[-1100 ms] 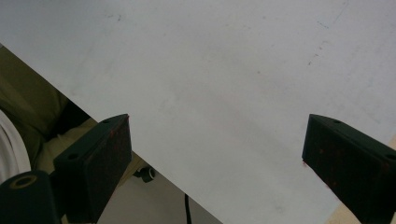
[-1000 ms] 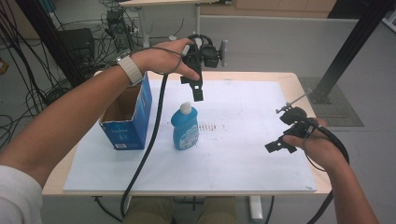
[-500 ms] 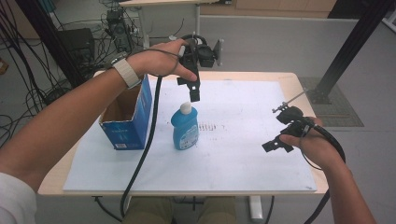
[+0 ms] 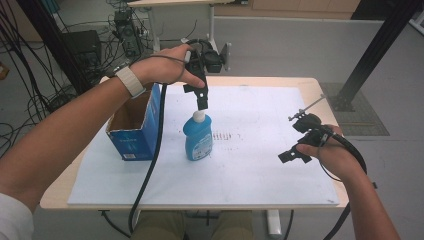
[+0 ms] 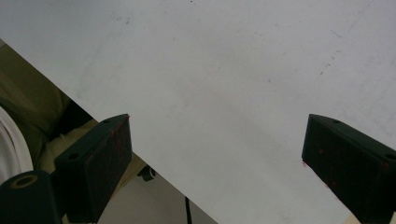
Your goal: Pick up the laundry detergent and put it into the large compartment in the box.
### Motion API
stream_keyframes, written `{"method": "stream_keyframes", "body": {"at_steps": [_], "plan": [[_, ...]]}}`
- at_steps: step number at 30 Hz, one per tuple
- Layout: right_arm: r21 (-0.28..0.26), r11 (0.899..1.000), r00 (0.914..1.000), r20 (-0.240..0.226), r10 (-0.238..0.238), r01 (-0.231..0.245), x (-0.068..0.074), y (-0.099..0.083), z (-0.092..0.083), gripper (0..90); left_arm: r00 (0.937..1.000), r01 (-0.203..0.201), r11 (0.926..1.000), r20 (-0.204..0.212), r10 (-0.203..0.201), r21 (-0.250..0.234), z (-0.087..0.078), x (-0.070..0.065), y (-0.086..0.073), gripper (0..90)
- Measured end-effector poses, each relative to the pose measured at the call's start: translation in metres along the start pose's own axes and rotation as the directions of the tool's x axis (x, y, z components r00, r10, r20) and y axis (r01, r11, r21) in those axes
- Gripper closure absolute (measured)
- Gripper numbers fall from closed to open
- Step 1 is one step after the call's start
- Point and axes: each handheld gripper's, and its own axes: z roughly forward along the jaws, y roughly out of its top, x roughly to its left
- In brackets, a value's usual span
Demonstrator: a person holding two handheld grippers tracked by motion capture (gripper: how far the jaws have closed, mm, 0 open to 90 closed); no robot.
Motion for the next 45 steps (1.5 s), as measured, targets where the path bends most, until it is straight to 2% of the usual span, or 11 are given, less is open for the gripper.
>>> {"method": "stream_keyframes", "body": {"at_steps": [20,36,45], "plan": [[-0.012,1.000,0.9999,0.008,-0.010,0.010,0.009,-0.004,-0.006,8.4,0.9987,0.043,0.9991,0.027,-0.043,0.004,-0.002,-0.003,-0.003,9.5],[-0.020,1.000,0.9997,0.008,-0.023,0.023,0.011,-0.002,-0.008,8.4,0.9960,0.085,0.9962,0.027,-0.085,0.020,-0.001,-0.002,-0.002,9.0],[-0.017,1.000,0.9996,-0.001,-0.027,0.027,0.012,-0.001,-0.002,8.4,0.9882,0.151,0.9878,0.021,-0.152,0.040,0.007,-0.002,-0.001,9.1]]}}
